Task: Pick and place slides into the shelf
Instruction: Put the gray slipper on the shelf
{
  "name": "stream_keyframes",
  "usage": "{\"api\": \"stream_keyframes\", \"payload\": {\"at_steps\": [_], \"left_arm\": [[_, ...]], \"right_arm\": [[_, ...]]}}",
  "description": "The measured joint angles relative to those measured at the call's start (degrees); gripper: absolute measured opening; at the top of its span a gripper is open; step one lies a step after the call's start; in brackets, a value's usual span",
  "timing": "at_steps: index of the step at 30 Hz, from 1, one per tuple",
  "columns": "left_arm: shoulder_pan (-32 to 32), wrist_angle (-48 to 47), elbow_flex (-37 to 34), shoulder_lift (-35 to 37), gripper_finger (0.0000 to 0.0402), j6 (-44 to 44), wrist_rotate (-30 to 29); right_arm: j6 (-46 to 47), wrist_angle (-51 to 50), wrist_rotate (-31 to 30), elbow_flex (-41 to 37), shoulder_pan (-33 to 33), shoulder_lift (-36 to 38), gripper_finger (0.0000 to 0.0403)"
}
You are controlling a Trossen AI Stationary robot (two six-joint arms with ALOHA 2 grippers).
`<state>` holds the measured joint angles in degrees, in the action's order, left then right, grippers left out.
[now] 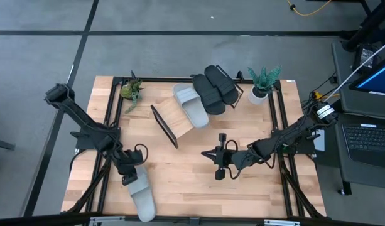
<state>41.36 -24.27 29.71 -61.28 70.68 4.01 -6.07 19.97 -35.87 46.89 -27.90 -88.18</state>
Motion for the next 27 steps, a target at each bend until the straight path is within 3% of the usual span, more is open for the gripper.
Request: {"api": "stream_keyframes", "payload": {"at_steps": [27], "left_arm": [[0.73, 4.6, 0.0, -5.81, 0.011, 1.19, 1.1]], "right_arm": [[0.02, 0.17, 0.15, 0.0, -0.07, -0.02, 0.0014]]}}
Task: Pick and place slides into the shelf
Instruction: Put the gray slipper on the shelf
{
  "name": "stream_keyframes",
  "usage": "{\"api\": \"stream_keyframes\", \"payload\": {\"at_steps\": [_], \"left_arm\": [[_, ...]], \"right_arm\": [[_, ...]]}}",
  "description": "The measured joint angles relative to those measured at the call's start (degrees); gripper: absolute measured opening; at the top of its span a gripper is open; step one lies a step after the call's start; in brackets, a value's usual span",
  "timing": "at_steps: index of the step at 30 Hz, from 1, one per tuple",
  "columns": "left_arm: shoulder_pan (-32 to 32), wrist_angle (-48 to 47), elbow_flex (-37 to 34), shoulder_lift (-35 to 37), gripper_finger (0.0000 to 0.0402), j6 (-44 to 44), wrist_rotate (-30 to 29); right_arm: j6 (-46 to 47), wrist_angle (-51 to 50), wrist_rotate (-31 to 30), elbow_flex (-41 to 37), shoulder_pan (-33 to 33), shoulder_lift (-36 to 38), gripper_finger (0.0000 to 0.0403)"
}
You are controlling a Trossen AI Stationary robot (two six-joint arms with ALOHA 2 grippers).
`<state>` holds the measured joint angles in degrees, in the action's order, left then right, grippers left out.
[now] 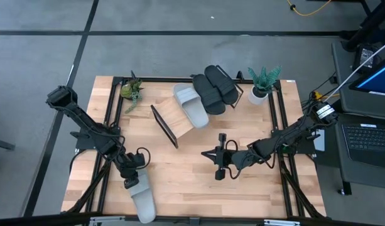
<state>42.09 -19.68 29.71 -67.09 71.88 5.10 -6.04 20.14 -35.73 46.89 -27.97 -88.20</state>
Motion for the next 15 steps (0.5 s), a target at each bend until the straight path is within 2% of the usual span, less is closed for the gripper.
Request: {"api": "stream_keyframes", "payload": {"at_steps": [15], "left_arm": [[-0.02, 1.11, 0.0, 0.0, 0.011, 0.0, 0.8]], "right_arm": [[1.49, 0.0, 0.04, 0.02, -0.09, 0.0, 0.0014]]}}
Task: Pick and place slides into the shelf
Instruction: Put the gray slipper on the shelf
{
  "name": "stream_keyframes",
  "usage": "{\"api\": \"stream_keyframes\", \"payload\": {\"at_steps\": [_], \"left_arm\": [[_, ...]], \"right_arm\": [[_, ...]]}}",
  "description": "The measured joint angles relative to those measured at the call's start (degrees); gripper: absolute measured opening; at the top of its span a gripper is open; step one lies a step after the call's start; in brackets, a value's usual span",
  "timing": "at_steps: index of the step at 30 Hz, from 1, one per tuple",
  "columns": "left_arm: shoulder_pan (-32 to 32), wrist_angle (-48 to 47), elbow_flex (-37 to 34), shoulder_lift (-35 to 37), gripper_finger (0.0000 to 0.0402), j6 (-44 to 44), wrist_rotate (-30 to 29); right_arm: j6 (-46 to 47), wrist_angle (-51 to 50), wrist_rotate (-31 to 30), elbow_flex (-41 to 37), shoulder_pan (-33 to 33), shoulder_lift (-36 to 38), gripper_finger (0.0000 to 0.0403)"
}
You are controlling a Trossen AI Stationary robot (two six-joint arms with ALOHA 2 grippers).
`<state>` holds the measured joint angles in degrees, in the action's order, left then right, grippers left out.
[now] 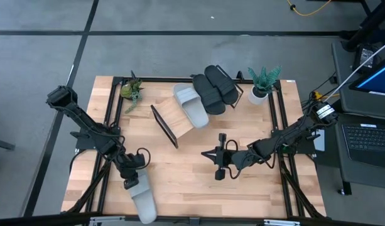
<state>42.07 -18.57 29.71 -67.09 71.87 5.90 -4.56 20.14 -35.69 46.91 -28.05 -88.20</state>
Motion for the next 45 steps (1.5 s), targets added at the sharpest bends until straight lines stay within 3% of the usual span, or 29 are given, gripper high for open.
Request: {"api": "stream_keyframes", "payload": {"at_steps": [23, 36, 45], "left_arm": [[0.0, 3.88, 0.0, -0.11, 0.011, -0.46, 0.96], [-0.02, 17.43, -8.47, -0.09, 0.011, 3.03, 4.28], [0.02, 25.46, -9.1, -0.11, 0.011, 3.0, 5.91]], "right_arm": [[1.14, 0.0, 2.96, 0.01, 0.0, -0.02, 0.0014], [1.11, 0.0, 2.94, 0.01, 0.0, -0.02, 0.0014], [1.09, 0.0, 2.91, 0.01, 0.0, -0.02, 0.0014]]}}
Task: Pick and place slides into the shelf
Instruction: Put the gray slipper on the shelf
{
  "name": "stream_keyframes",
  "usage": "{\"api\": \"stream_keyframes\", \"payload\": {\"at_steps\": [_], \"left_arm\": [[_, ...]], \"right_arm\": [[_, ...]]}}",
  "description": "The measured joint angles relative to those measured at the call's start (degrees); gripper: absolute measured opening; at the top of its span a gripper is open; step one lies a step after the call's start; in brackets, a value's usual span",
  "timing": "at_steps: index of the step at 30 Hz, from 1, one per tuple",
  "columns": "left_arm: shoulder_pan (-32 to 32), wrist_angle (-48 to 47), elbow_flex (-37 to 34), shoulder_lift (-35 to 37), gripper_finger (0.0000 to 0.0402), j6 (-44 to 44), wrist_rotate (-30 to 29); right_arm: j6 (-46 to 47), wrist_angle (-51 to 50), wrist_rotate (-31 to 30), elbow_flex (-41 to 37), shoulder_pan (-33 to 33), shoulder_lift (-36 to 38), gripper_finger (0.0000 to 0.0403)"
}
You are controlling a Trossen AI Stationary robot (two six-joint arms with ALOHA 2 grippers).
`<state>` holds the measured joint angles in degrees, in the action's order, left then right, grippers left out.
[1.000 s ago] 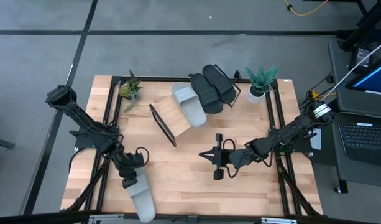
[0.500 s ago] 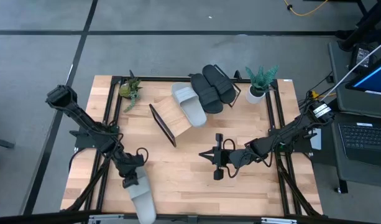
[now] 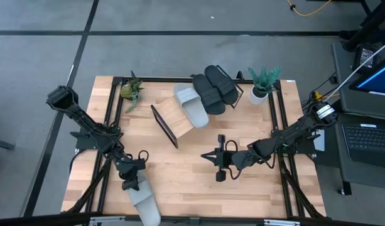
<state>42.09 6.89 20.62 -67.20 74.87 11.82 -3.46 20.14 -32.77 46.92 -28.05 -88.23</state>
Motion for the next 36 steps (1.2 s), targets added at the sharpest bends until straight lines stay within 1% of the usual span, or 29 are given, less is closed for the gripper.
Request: {"api": "stream_keyframes", "payload": {"at_steps": [5, 7, 9, 12, 13, 18, 21, 24, 28, 34, 36], "left_arm": [[0.0, -0.18, 0.0, 0.0, 0.0108, 0.0, -0.17], [0.0, -0.37, 0.0, 0.0, 0.0099, 0.0, -0.23], [0.0, -0.43, 0.0, 0.0, 0.0076, -0.12, -0.2], [0.0, -0.25, 0.0, 0.0, 0.0021, -2.53, -0.03], [0.0, 0.05, 0.0, 0.0, 0.0012, -3.25, -0.01], [-0.03, 2.84, 0.0, 0.01, 0.0006, -6.35, -0.31], [-0.04, 4.72, 0.0, 0.06, 0.0005, -6.43, -1.75], [-0.02, 9.31, -0.01, 0.17, 0.0003, -6.16, -2.47], [-0.08, 13.81, -0.02, 1.03, 0.0002, -6.2, -6.1], [-0.07, 14.49, 0.0, 3.63, 0.0002, -8.39, -14.03], [-0.07, 14.78, 0.0, 4.45, 0.0001, -9.45, -17.78]], "right_arm": [[0.0, -0.02, 0.0, 0.0, 0.0, 0.0, 0.0014], [0.0, 0.0, 0.0, 0.0, 0.0, 0.0, 0.0014], [0.0, 0.0, 0.0, 0.0, 0.0, 0.0, 0.0014], [0.0, 0.0, 0.0, 0.0, 0.0, 0.0, 0.0014], [0.0, 0.0, 0.0, 0.0, 0.0, 0.0, 0.0014], [-0.22, 0.0, 0.0, 0.0, 0.0, 0.0, 0.0014], [-3.3, 1.88, -0.07, 0.0, 0.0, -0.02, 0.0014], [-7.06, 4.33, -0.11, 0.04, 0.0, -0.02, 0.0014], [-9.06, 5.83, -0.09, 0.04, 0.0, -0.02, 0.0014], [-8.92, 5.38, -0.07, 0.04, -0.49, -0.02, 0.0014], [-9.04, 5.38, -0.01, 0.04, -1.07, -0.02, 0.0014]]}}
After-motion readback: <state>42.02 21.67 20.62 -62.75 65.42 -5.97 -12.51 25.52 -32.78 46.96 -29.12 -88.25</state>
